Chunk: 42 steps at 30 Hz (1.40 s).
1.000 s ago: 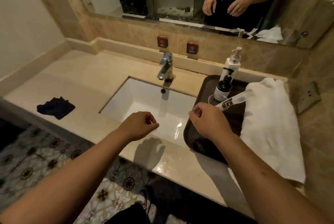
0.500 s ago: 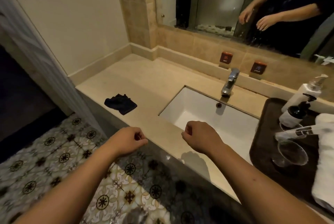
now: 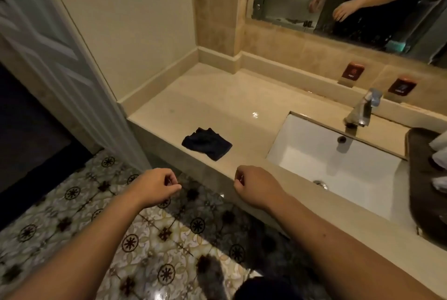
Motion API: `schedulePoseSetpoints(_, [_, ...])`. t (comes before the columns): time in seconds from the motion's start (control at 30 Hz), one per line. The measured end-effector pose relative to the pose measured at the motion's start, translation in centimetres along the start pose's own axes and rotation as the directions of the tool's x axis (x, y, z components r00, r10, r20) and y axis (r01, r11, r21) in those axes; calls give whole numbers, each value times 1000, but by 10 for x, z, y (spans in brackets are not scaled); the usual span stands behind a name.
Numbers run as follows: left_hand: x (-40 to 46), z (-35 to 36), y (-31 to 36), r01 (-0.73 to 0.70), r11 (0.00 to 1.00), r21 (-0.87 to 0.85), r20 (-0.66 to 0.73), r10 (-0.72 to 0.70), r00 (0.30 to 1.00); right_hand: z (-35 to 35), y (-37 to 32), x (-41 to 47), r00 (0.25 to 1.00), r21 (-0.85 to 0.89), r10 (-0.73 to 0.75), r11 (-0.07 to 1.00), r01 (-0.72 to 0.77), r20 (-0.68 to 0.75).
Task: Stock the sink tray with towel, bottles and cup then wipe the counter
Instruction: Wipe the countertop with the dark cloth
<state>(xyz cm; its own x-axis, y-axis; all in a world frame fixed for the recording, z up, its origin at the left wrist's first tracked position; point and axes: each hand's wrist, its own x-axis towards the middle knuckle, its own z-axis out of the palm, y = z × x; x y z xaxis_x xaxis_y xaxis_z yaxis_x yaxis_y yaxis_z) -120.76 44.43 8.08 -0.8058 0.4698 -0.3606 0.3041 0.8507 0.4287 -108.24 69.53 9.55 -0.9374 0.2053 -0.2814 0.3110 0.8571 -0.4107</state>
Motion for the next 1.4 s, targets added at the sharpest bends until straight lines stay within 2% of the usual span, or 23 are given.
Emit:
schedulePoseSetpoints(0.17, [59,-14,-13,-54,998,36,16,54,998,8,-13,57,998,47,-11,999,14,-54])
schedulePoseSetpoints(0.37, [143,-44,-20,-103,990,93,18,102,995,24,-27,155,991,97,-101,989,110,-87])
schedulePoseSetpoints(0.47, [183,-62,-19,-103,989,101,31,101,994,30,-29,197,985,28,-149,988,152,-84])
schedulePoseSetpoints(0.73, [276,-75,-15,-169,936,310,53,160,986,69,-22,246,976,-62,-216,975,214,-17])
schedulePoseSetpoints(0.8, [293,-70,-16,-205,921,331,66,194,979,79,-20,253,960,-73,-271,961,265,-71])
schedulePoseSetpoints(0.9, [320,-65,-19,-270,900,344,73,261,963,92,-16,262,890,-188,-437,892,411,-127])
schedulePoseSetpoints(0.97, [338,-63,-22,-308,873,378,76,302,950,96,-16,267,867,-178,-479,873,454,-135])
schedulePoseSetpoints(1.07, [365,-57,-31,-318,847,425,119,296,948,97,-17,269,893,-128,-427,902,411,-140])
schedulePoseSetpoints(1.13, [381,-51,-41,-334,835,438,179,282,942,99,-21,267,925,-80,-341,940,332,-167])
schedulePoseSetpoints(1.27, [406,-43,-57,-424,792,439,300,316,900,106,-38,259,979,-95,-69,994,51,-193])
schedulePoseSetpoints(1.4, [424,-48,-63,-442,769,461,407,260,876,113,-54,258,948,-14,195,979,-205,-253])
